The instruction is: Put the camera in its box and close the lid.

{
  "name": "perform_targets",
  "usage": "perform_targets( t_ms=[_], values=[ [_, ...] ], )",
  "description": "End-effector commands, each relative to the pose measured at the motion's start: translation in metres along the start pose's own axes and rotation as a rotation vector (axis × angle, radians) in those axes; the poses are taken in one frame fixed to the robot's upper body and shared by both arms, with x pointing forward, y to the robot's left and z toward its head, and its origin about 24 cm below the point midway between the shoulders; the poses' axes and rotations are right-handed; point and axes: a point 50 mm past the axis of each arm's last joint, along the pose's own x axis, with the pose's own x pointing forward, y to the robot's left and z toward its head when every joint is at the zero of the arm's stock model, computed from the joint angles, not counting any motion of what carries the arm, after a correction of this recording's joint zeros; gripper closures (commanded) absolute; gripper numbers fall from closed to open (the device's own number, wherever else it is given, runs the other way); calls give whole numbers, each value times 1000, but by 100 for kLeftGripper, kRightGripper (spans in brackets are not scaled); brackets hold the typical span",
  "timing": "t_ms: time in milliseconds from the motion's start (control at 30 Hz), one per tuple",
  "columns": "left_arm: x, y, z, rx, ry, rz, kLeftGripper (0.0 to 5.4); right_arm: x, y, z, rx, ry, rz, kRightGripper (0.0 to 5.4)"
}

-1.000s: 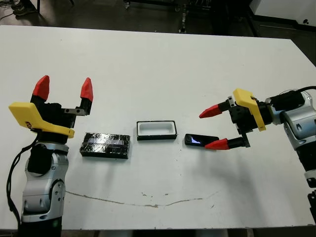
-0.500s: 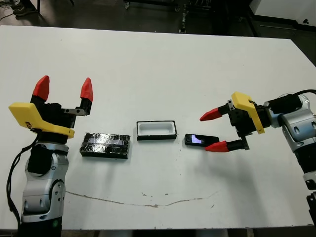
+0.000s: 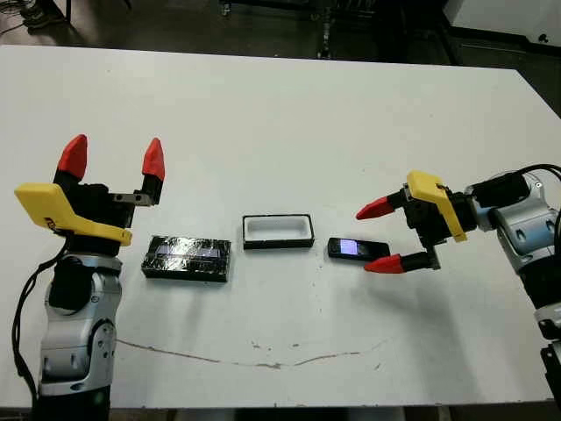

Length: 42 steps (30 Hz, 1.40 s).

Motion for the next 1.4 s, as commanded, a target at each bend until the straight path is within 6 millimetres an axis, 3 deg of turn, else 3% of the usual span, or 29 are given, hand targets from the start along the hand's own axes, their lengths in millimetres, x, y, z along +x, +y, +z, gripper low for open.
perform_targets(
  t_ms=[33,600,967,1067,1400],
  values=[
    [-4,1,-4,7,22,5,1,3,2,-4,11,28,4,0],
    [-5,1,-4,11,23,1,1,11,1,-13,32,52,-2,0],
    [-5,0,-5,-3,23,-1,1,15,4,-19,147,45,-16,0],
    [-5,0,-5,-1,24,0,0,16,5,-20,162,45,-30,29],
    [-4,0,-5,1,23,4,0,20,8,-26,115,10,-120,199]
  ],
)
